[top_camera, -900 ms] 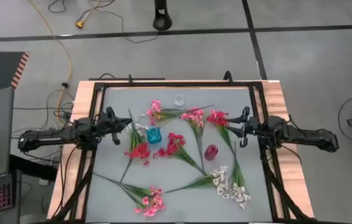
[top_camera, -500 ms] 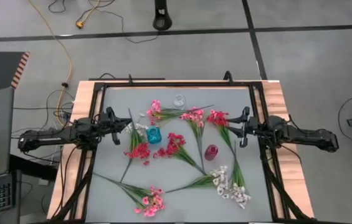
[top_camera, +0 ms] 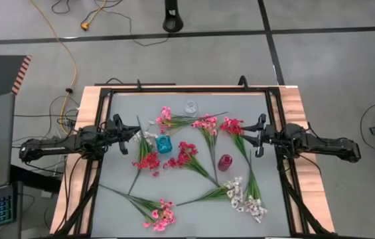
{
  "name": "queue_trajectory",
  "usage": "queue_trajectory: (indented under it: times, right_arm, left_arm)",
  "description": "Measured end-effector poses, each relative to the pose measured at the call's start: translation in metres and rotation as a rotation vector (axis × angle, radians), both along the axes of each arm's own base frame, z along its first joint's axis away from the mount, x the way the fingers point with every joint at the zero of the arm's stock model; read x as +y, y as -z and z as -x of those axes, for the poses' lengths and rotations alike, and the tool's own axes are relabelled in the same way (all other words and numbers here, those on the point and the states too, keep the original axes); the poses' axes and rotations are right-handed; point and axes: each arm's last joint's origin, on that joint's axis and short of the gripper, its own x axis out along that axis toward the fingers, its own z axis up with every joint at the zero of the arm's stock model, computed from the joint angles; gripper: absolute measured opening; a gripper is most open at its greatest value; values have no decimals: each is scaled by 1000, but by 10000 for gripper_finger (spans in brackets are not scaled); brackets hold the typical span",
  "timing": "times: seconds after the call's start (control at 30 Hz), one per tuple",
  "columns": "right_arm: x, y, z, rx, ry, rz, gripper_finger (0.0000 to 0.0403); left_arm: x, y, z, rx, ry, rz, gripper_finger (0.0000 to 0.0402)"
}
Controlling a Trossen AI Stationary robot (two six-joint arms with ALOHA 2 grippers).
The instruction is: Sort flowers into vase by color
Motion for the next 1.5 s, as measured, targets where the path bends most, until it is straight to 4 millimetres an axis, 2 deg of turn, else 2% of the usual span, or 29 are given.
queue_trajectory:
  times: [1.07,1.27,1.37,1.5]
  right_arm:
    - [0,-1,0,-7,0,0,171]
    - [0,-8,1,-87,0,9,171]
    - [0,-12,1,-132,-6,-33,171]
    - [0,-15,2,-186,-13,-138,171]
  left_arm:
    - [0,0,0,-4,0,-1,0]
    - [0,-9,1,-72,-2,-35,1]
    - [0,-15,1,-60,-2,-49,13]
    - [0,-27,1,-70,-3,-51,49]
